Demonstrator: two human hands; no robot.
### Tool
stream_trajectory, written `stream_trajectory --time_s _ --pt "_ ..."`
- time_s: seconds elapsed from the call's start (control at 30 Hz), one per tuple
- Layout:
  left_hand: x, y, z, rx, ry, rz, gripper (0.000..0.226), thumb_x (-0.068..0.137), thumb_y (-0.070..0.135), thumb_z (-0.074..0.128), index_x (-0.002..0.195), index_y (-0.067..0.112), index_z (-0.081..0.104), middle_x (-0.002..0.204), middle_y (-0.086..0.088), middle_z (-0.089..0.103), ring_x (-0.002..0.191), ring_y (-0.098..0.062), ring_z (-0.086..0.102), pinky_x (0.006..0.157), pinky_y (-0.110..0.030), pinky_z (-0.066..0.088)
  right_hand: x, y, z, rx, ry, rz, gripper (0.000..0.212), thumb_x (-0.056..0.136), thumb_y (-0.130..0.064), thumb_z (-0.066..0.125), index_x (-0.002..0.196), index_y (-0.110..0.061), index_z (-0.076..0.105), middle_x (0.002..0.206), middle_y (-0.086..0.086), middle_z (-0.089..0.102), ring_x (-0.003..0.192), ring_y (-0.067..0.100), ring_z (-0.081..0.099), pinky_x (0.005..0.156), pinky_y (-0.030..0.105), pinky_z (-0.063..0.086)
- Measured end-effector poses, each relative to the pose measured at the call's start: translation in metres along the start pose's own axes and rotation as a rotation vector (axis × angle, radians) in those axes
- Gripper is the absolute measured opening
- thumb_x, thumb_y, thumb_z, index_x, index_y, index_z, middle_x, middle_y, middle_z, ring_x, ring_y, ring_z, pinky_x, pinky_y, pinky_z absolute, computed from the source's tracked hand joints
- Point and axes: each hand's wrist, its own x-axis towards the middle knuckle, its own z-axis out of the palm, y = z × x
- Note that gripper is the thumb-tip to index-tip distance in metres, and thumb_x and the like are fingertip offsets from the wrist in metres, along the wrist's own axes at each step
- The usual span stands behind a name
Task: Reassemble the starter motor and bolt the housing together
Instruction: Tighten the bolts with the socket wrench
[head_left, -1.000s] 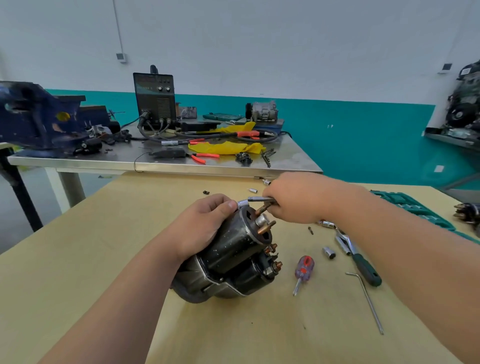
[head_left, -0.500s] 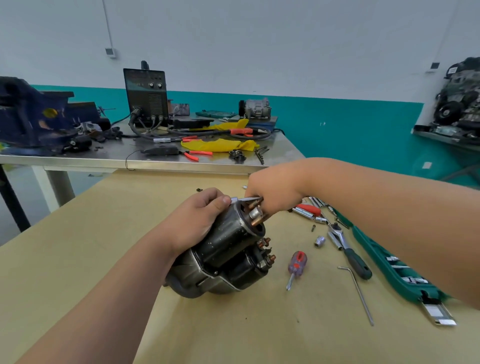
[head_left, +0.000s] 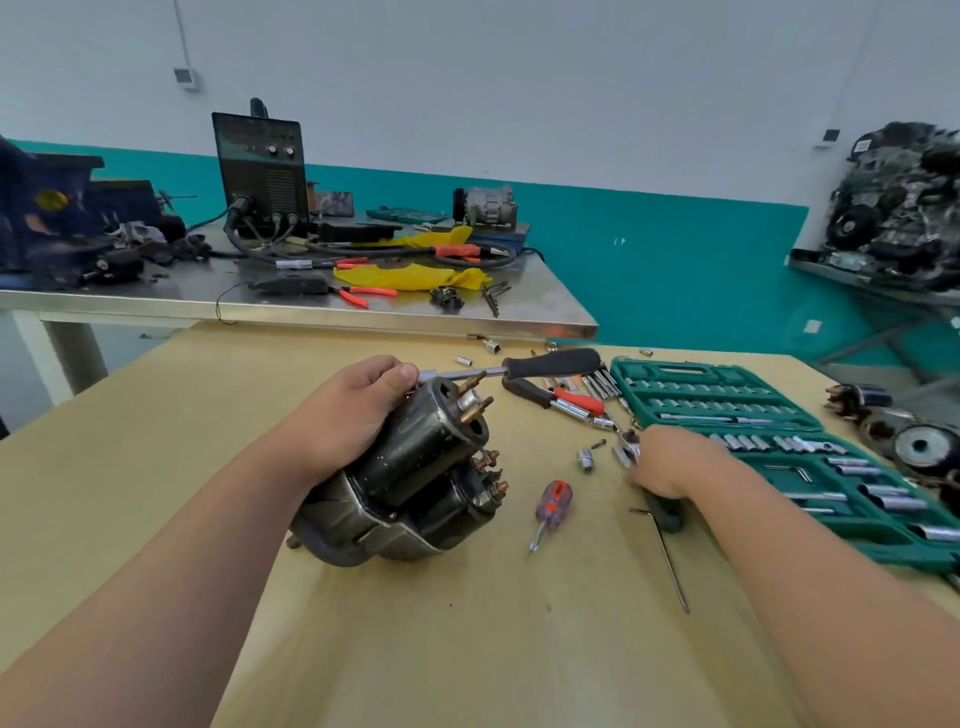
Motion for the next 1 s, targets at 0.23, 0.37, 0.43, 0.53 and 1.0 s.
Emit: stream_trajectory --time_s 0.23,0.37,0.43,0.53,1.0 --pt "-0.004 -0.003 -0.001 0.022 0.002 0.010 0.033 0.100 0.040 0.046 0.072 0.027 0.058 0.060 0.014 0.054 0.055 -0.004 0.050 0.063 -0.031 0.039 -0.022 0.009 -0.005 1.276 -0.041 -0.006 0.014 0.088 -0.016 0.056 0.087 -0.005 0.064 0.072 0.015 0.064 0.056 0.021 0.059 0.056 0.034 0.053" --pt "-0.003 -0.002 -0.001 0.003 0.003 -0.002 0.033 0.100 0.039 0.047 0.073 0.027 0.060 0.060 0.013 0.056 0.055 -0.004 0.051 0.062 -0.031 0.040 -0.046 -0.015 -0.011 1.771 -0.065 -0.297 0.032 0.093 -0.002 0.036 0.109 -0.021 0.056 0.063 0.009 0.061 0.054 0.024 0.058 0.049 0.036 0.050" --pt "-0.002 -0.001 -0.001 -0.008 -0.001 -0.005 0.033 0.100 0.039 0.047 0.073 0.027 0.060 0.061 0.012 0.057 0.055 -0.004 0.052 0.062 -0.031 0.040 -0.053 -0.026 -0.012 1.700 -0.001 -0.398 0.022 0.094 -0.015 0.038 0.103 -0.023 0.056 0.060 0.005 0.054 0.048 0.021 0.050 0.047 0.035 0.046" --pt "-0.003 -0.003 -0.002 0.002 -0.004 0.000 0.033 0.100 0.040 0.046 0.073 0.026 0.059 0.062 0.011 0.057 0.056 -0.005 0.052 0.063 -0.031 0.040 -0.059 -0.030 -0.008 1.519 0.146 -0.442 0.013 0.091 -0.034 0.044 0.100 -0.036 0.054 0.064 -0.001 0.053 0.041 0.016 0.041 0.043 0.030 0.042" --pt "-0.010 0.002 -0.001 0.018 0.017 -0.001 0.036 0.100 0.039 0.046 0.068 0.027 0.058 0.060 0.011 0.055 0.054 -0.005 0.051 0.062 -0.031 0.040 -0.076 -0.042 -0.014 1.558 0.499 -0.326 0.025 0.098 -0.029 0.048 0.088 -0.035 0.070 0.047 0.005 0.055 0.038 0.014 0.046 0.037 0.024 0.041"
